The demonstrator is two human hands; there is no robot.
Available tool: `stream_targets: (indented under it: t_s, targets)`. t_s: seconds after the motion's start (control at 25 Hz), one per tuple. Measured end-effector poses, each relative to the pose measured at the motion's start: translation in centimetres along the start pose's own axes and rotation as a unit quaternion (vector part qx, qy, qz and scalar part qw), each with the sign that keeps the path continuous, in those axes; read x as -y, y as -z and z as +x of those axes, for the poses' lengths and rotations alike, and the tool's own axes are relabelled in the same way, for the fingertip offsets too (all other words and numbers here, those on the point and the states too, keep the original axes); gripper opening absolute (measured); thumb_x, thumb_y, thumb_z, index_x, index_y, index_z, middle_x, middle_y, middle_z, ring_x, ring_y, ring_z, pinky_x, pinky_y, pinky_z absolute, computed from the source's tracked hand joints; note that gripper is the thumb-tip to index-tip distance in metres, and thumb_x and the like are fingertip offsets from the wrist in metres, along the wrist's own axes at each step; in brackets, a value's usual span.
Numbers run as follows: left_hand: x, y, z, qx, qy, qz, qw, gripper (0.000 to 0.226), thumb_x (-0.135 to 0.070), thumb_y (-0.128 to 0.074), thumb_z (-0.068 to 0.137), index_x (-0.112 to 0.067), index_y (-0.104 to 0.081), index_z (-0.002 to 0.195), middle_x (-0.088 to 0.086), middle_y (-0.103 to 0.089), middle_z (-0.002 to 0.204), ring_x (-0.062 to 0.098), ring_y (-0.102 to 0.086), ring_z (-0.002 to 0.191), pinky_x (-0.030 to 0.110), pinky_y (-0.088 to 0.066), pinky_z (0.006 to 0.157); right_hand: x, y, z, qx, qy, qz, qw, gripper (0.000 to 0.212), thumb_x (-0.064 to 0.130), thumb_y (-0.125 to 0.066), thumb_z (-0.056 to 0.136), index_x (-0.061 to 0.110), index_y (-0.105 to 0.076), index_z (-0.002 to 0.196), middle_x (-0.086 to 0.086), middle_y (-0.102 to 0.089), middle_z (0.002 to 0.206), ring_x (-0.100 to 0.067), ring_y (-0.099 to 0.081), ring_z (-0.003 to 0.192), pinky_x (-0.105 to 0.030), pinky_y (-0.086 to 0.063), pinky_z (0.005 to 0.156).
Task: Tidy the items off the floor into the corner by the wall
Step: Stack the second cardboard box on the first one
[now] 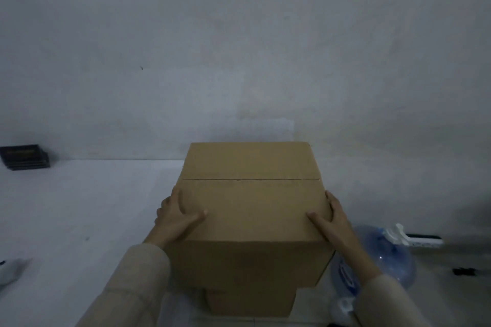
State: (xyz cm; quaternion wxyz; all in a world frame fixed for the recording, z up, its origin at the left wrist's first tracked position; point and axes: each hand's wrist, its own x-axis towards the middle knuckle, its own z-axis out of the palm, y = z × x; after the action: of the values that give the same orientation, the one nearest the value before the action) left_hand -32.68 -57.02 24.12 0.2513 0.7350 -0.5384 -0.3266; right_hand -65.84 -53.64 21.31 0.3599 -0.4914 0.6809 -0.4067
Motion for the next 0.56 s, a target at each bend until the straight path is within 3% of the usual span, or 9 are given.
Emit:
stream_targets:
  t_s: [0.12, 0.28, 0.4, 0.56]
  targets:
    - [0.0, -1.5, 5.3, -0.031, -0.006, 0.097, 0.995, 0.1, -0.061, -0.068, 0.067, -0.021, -0.019, 0.144, 0.014, -0.021, 0.15, 0.037, -0.026, 0.134, 0.049, -0.025, 0.11, -0.1, -2.1, 4.4, -0.003, -0.008, -0.007, 1.0, 0.071, 0.026, -0.061, 0.086, 0.019, -0.021, 0.144, -0.009, -0.034, 0.148, -0.029, -0.039, 0.131, -0.035, -0.034, 0.104]
    - [-1.3, -3.5, 9.5, -0.13, -0.017, 0.234, 0.963, 0.087, -0.071, -0.041, 0.077, -0.018, -0.019, 0.142, 0.018, -0.024, 0.147, 0.037, -0.03, 0.129, 0.047, -0.026, 0.105, 0.9, -3.7, 9.1, -0.043, 0.001, -0.013, 0.999, 0.063, 0.031, -0.056, 0.089, 0.018, -0.026, 0.143, -0.006, -0.04, 0.145, -0.027, -0.043, 0.127, -0.027, -0.034, 0.094]
    - [-1.5, -4.3, 11.8, -0.149, -0.015, 0.239, 0.959, 0.079, -0.064, -0.039, 0.082, -0.019, -0.019, 0.143, 0.019, -0.025, 0.147, 0.037, -0.03, 0.13, 0.048, -0.026, 0.105, 0.8, -4.6, 11.1, -0.081, 0.01, 0.019, 0.996, 0.057, 0.027, -0.056, 0.089, 0.016, -0.034, 0.14, -0.004, -0.044, 0.141, -0.017, -0.045, 0.122, -0.018, -0.033, 0.09]
    - [-1.4, -4.0, 12.0, -0.143, -0.027, 0.205, 0.968, 0.068, -0.055, -0.044, 0.085, -0.024, -0.026, 0.143, 0.014, -0.02, 0.152, 0.033, -0.024, 0.136, 0.047, -0.023, 0.109, 0.1, -5.3, 11.2, -0.129, 0.039, 0.069, 0.988, 0.049, 0.021, -0.06, 0.088, 0.01, -0.045, 0.133, 0.004, -0.05, 0.124, -0.013, -0.047, 0.114, 0.009, -0.033, 0.074]
